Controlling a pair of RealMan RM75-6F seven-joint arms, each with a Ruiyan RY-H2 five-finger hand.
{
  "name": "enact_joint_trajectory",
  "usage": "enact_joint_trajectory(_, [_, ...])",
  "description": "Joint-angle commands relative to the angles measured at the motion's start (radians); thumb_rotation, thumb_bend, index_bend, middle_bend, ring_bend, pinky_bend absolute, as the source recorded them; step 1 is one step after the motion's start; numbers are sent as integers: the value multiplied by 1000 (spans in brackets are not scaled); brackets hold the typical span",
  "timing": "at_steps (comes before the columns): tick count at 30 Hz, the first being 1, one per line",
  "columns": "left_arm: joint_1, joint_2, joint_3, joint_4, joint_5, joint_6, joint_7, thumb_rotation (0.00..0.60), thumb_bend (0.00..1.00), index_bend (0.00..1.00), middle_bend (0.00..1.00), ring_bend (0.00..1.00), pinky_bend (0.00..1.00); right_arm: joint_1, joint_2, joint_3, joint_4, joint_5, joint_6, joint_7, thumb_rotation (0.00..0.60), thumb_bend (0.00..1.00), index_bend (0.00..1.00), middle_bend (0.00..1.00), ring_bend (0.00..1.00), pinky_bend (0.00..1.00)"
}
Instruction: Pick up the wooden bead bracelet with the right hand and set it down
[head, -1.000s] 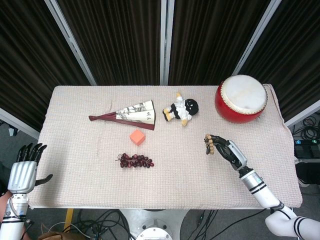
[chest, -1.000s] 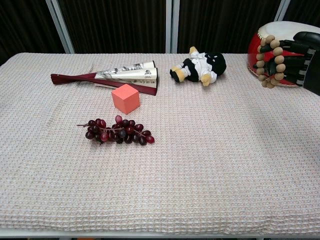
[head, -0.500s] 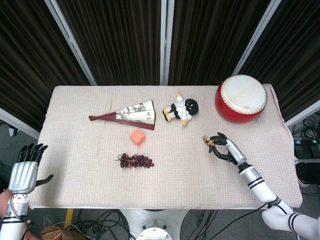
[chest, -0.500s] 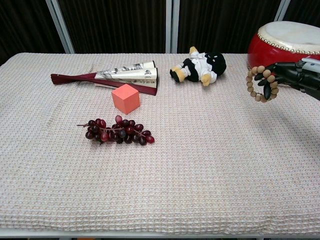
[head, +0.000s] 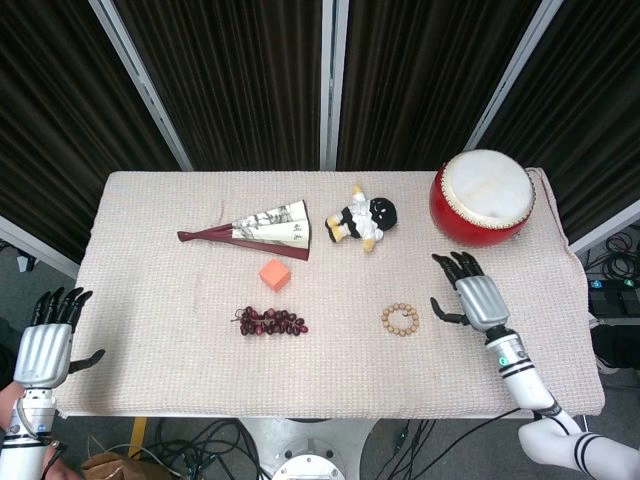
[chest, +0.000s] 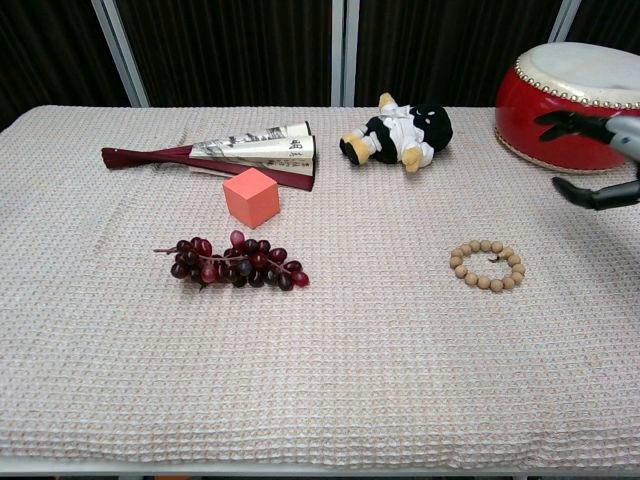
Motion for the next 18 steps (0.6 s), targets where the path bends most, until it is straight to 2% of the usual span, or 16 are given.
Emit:
enact_joint_trajectory(1, [1, -2, 3, 1, 8, 5, 1, 600, 0, 145, 103, 0, 0, -132, 137, -7, -140, -4, 171, 17, 443, 383, 0, 178, 0, 0])
enact_joint_trajectory(2, [1, -2, 4, 0, 11, 7, 2, 600, 0, 145, 103, 0, 0, -159, 161, -16, -164, -10, 205, 5, 464, 382, 0, 180, 0, 0])
enact_joint_trajectory(9, [2, -7, 9, -14, 36, 28, 19, 600, 0, 145, 103, 0, 0, -307, 298, -79, -308, -48, 357, -61, 467, 383, 0, 161, 0, 0])
enact_joint_trajectory(14, [-2, -8, 8, -26, 39, 27, 34, 600, 0, 145, 103, 0, 0, -353, 317, -90, -342, -76, 397, -77, 466, 385, 0, 147, 0, 0])
enact_joint_trajectory(18, [-4, -8, 7, -32, 33, 20, 38, 600, 0, 145, 103, 0, 0, -356, 309, -76, -333, -86, 394, -75, 465, 385, 0, 146, 0, 0])
